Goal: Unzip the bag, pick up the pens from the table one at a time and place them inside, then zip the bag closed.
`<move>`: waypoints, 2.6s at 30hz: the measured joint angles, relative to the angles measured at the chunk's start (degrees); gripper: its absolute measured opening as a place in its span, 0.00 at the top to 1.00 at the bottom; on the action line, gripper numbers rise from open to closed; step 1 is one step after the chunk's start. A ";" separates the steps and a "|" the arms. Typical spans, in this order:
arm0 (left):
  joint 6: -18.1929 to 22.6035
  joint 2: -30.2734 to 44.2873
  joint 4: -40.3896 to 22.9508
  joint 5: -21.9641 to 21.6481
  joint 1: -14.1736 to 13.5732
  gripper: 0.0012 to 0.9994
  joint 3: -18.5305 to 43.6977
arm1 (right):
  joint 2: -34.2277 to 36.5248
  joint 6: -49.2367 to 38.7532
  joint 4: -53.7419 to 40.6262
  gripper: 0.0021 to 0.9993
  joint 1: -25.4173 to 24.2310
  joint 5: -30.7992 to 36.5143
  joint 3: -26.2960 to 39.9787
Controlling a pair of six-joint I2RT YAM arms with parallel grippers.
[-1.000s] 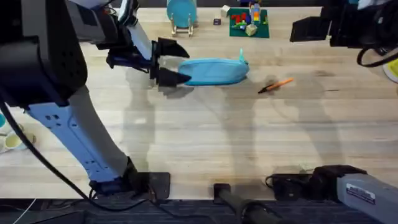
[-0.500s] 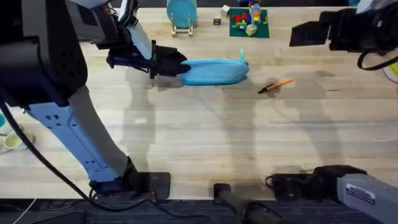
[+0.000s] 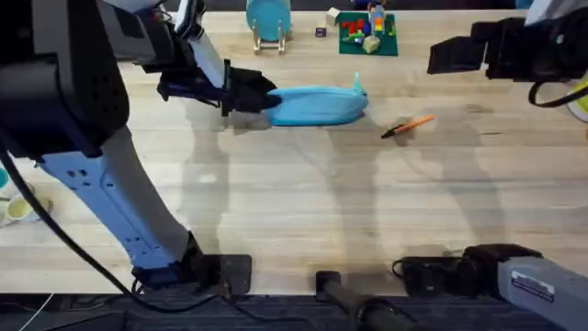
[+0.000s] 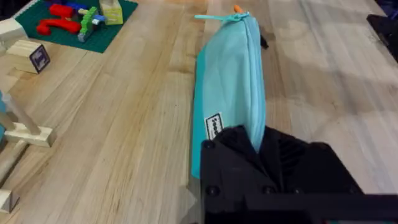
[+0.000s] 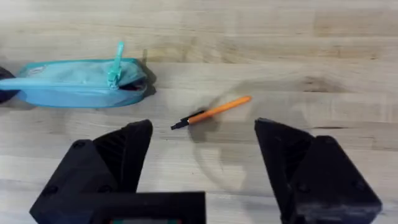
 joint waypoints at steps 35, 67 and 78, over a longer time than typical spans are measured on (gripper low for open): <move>0.00 0.00 -0.01 0.00 0.00 0.96 0.00 | 26.64 8.83 4.97 0.00 12.39 -2.86 13.84; 0.00 0.00 -0.01 0.00 0.00 0.96 0.00 | 36.65 11.17 6.21 0.13 15.08 -6.00 14.25; -0.01 0.00 -0.01 0.00 -0.01 0.96 0.00 | 36.65 11.13 5.57 0.38 16.46 -5.94 14.27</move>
